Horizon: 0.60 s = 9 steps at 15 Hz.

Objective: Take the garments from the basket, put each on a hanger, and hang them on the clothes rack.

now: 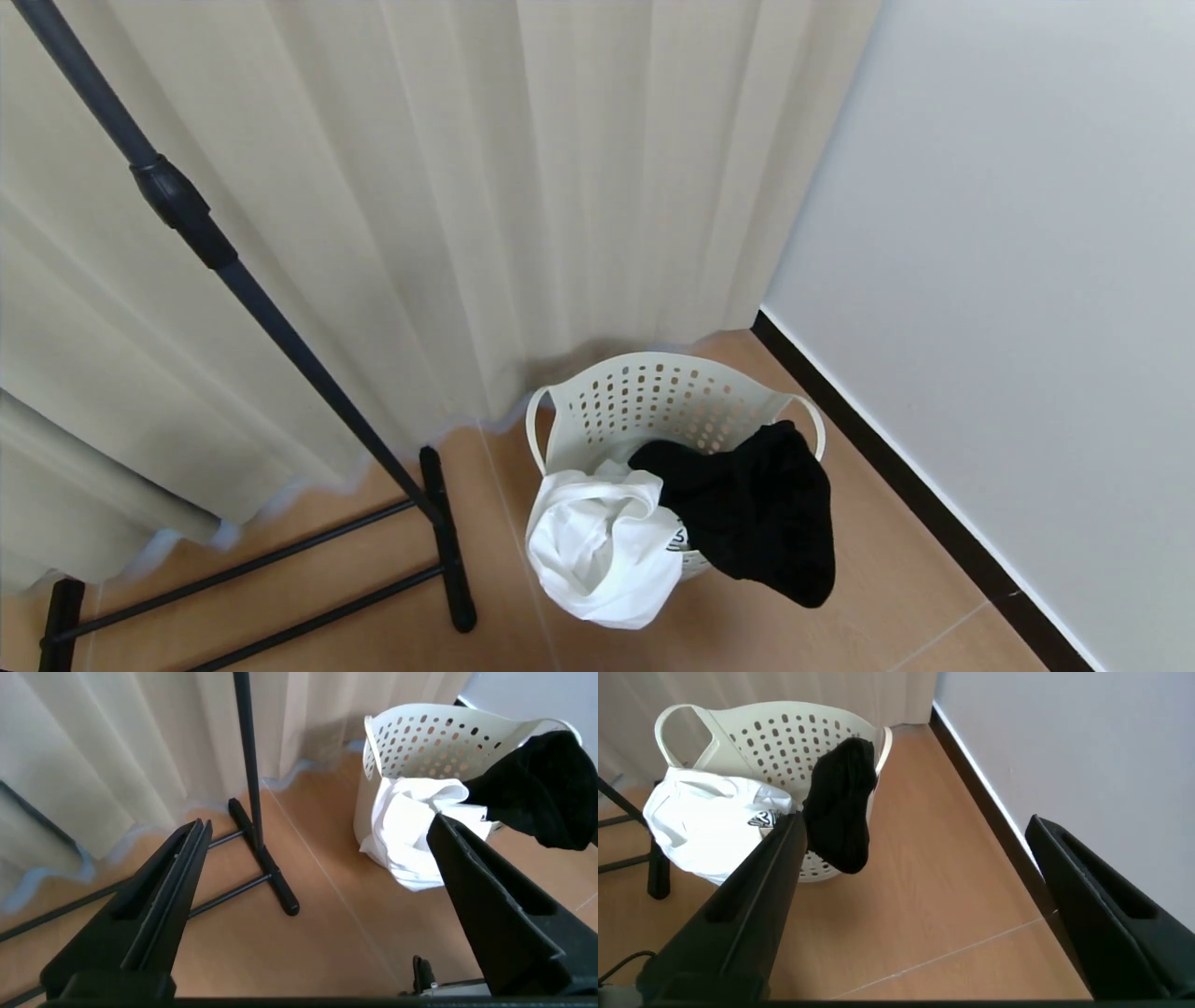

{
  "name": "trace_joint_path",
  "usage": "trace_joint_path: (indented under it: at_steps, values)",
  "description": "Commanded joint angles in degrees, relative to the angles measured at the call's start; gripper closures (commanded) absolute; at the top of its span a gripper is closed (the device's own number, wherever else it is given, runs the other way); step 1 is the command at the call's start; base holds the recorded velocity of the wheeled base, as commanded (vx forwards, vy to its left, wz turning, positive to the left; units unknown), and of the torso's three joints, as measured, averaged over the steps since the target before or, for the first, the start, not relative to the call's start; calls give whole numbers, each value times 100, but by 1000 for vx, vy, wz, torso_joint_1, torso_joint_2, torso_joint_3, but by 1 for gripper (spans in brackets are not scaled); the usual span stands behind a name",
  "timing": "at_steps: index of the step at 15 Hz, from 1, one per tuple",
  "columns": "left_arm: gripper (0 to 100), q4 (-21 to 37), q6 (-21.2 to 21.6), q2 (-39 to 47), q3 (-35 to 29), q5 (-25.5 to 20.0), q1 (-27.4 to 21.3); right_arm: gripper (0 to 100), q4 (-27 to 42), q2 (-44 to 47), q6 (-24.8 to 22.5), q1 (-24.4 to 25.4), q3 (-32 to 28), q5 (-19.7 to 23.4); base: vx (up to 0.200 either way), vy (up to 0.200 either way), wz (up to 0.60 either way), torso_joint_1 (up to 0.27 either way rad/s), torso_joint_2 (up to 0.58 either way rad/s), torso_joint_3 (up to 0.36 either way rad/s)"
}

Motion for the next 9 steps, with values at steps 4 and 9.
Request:
trace_joint_path:
  at_steps: [4,9]
  values:
    - [0,0,-9,5,-2,3,1,0,2,7,-4,0,-2,4,0,0,0,4,1,-195]
    - [0,0,0,5,-2,3,1,0,2,7,-4,0,-2,4,0,0,0,2,1,-197]
